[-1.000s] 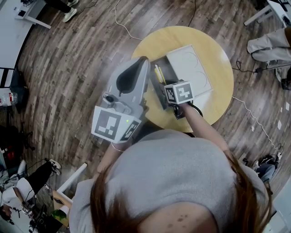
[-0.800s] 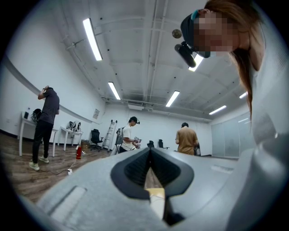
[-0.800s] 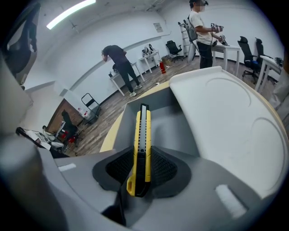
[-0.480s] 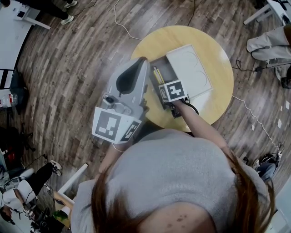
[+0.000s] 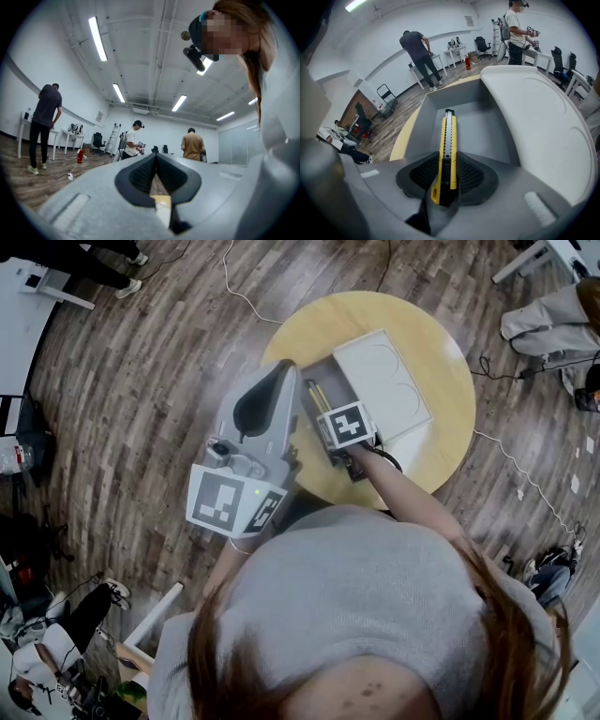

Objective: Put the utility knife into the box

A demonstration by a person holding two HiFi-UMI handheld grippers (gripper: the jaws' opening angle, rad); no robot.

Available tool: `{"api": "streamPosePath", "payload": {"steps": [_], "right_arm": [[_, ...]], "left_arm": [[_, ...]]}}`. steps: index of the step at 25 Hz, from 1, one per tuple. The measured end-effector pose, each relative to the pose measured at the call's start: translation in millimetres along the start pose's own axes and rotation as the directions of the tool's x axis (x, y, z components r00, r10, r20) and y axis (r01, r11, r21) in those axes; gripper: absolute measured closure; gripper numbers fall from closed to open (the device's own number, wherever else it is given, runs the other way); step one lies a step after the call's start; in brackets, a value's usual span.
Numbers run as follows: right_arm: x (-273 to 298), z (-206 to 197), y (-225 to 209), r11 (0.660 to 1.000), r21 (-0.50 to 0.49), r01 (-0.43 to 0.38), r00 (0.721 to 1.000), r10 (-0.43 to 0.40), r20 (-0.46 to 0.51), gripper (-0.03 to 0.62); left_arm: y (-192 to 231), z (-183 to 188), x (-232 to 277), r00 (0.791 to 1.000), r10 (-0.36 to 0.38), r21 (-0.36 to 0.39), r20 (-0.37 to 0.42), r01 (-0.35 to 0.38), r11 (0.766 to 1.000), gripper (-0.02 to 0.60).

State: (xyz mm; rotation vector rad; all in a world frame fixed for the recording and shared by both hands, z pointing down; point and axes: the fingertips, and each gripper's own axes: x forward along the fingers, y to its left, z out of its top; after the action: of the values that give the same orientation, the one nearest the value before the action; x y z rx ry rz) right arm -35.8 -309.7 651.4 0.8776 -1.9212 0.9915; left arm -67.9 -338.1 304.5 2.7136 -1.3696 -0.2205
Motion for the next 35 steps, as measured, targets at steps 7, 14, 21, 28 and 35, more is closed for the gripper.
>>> {"api": "streamPosePath", "payload": {"steps": [7, 14, 21, 28, 35], "right_arm": [[0.4, -9.8, 3.3, 1.0, -0.019, 0.0, 1.0, -0.001, -0.031, 0.433], [-2.2, 5.2, 5.4, 0.999, -0.033, -0.003, 0.999, 0.005, 0.052, 0.386], [-32.4, 12.8, 9.9, 0.999, 0.014, -0.037, 0.989, 0.034, 0.141, 0.388], [-124.6, 67.4, 26.2, 0.993, -0.079, -0.083, 0.904, 0.108, 0.414, 0.401], [-231.2, 116.2, 33.6, 0.983, -0.186, 0.004, 0.758, 0.118, 0.642, 0.466]], "left_arm": [[-3.6, 1.5, 2.6, 1.0, -0.008, 0.001, 0.003, 0.008, 1.0, 0.58], [-3.8, 1.8, 3.1, 1.0, -0.013, -0.001, 0.003, 0.013, 1.0, 0.58], [-8.8, -3.1, 4.6, 1.0, -0.025, 0.003, -0.013, 0.025, 1.0, 0.58], [-16.8, -2.1, 12.5, 0.998, -0.053, 0.014, -0.017, 0.053, 0.998, 0.58], [-35.9, -9.3, 23.5, 0.994, -0.107, -0.003, -0.037, 0.107, 0.994, 0.58]]}}
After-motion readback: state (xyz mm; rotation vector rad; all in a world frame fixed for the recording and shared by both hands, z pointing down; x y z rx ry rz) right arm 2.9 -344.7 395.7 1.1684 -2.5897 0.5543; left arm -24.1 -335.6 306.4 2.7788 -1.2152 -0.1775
